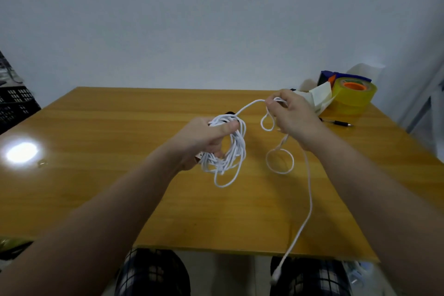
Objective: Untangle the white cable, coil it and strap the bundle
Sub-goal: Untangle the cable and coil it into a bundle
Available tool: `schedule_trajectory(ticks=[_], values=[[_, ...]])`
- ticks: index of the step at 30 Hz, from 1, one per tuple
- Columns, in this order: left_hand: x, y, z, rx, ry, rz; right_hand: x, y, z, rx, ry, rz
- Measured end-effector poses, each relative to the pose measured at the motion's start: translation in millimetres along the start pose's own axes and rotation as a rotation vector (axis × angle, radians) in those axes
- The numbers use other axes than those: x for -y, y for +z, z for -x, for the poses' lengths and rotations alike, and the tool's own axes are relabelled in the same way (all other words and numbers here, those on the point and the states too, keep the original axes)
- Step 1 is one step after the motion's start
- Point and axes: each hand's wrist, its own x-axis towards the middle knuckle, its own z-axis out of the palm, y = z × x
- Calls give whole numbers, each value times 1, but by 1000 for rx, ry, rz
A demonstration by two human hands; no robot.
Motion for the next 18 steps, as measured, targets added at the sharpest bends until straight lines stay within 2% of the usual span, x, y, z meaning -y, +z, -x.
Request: schedule_trajectory(ticks=[2, 4, 6, 7, 9, 10, 12, 14, 16, 18], values=[[-3, 4, 3, 7, -2, -17, -4, 0, -3, -53, -3, -54], [-5, 0, 3, -36, 4, 3, -12, -4, -4, -59, 91, -266], [-7, -8, 1, -144, 22, 133, -24, -9, -5, -112, 214, -368], [-10, -13, -1, -203, 54, 238, -31, -11, -6, -155, 257, -331], [-16, -25, -3, -293, 117, 433, -46, -12, -3, -229, 252, -99], [-19, -29, -3, -328, 135, 497, -51, -10, 0, -230, 185, 43], [-24, -32, -3, -329, 152, 581, -60, -3, 6, -125, -15, 243], [-29, -29, -3, -291, 179, 664, -61, 9, 14, 36, -121, 457], [-33, -24, -4, -258, 138, 728, -63, 20, 19, 114, -146, 743], [-35, -19, -4, -196, 151, 684, -58, 27, 23, 152, -92, 944]])
